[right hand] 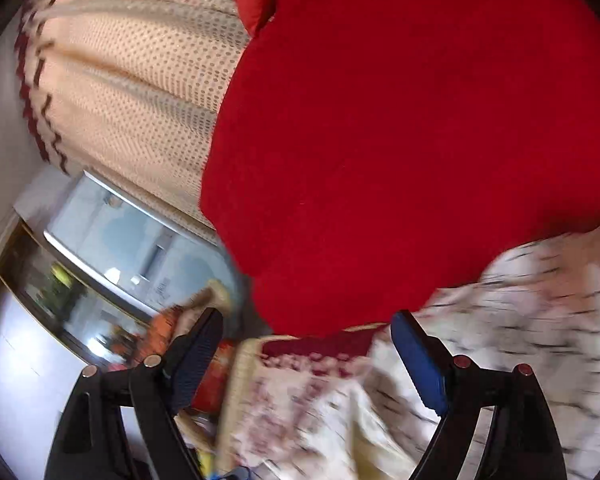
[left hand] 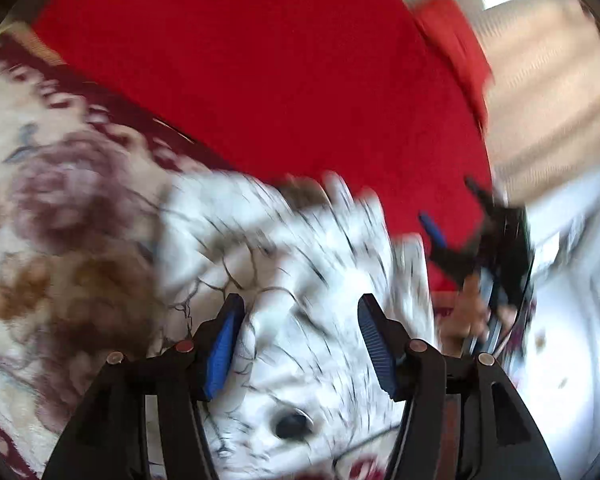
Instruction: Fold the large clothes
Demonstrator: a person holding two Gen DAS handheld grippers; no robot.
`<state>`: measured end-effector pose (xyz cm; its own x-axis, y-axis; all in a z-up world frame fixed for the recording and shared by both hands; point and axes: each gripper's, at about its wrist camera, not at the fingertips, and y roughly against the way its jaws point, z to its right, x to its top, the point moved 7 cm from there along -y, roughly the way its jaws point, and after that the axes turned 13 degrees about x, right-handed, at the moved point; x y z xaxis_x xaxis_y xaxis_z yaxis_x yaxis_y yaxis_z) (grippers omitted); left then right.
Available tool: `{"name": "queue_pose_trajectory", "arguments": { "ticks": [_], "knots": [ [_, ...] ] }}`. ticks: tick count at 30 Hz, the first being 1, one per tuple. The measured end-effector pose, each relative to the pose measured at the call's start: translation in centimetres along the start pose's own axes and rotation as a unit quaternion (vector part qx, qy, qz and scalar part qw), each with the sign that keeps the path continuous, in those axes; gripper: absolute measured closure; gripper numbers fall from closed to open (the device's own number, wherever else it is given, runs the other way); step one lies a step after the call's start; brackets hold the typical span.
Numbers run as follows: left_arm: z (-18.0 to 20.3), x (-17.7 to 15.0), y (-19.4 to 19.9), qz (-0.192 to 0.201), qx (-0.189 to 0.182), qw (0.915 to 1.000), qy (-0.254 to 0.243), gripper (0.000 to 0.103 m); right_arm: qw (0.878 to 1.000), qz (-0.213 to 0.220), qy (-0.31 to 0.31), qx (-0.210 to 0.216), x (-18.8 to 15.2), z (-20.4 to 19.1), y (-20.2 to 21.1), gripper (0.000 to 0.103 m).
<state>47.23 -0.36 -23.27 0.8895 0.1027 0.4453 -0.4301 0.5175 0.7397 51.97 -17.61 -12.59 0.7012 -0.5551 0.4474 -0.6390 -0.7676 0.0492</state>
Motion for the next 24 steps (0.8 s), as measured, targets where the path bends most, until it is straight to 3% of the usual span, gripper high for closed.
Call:
{"name": "queue_pose_trajectory", "arguments": {
  "ticks": [3, 5, 9, 13, 16, 20, 24],
  "knots": [
    [3.0, -1.9, -0.6, -0.035, -0.009, 0.9976, -0.059, 0.039, 0.999, -0.03, 0.025, -0.025, -2.0, 0.3, 4.1, 0.017],
    [4.2, -2.4, -1.4, -0.049, -0.021, 0.9965, -0.065, 0.034, 0.997, -0.046, 0.039, -0.047, -3.4, 0.8, 6.5, 0.023],
    [4.5, -1.5, -3.5, -0.043, -0.04, 0.998, -0.023, 0.021, 0.994, -0.047, 0.035, -0.092, -4.6, 2.7, 11.4, 0.024],
    [4.0, 0.0, -6.3, -0.031, -0.041, 0.9979, 0.041, 0.02, 0.992, -0.028, -0.004, -0.125, -4.5, 6.1, 13.5, 0.024],
    [3.6, 1.9, -7.3, 0.003, -0.06, 0.9947, 0.084, 0.02, 0.99, -0.017, -0.069, -0.12, -3.9, 9.5, 14.2, 0.024],
    [2.8, 4.1, -6.5, 0.051, -0.082, 0.9892, 0.111, 0.021, 0.986, -0.008, -0.109, -0.126, -3.8, 12.3, 13.6, 0.023],
    [0.9, 5.8, -2.3, 0.148, -0.097, 0.9728, 0.15, 0.022, 0.986, -0.009, -0.105, -0.132, -4.3, 13.2, 13.2, 0.023]
  ]
}}
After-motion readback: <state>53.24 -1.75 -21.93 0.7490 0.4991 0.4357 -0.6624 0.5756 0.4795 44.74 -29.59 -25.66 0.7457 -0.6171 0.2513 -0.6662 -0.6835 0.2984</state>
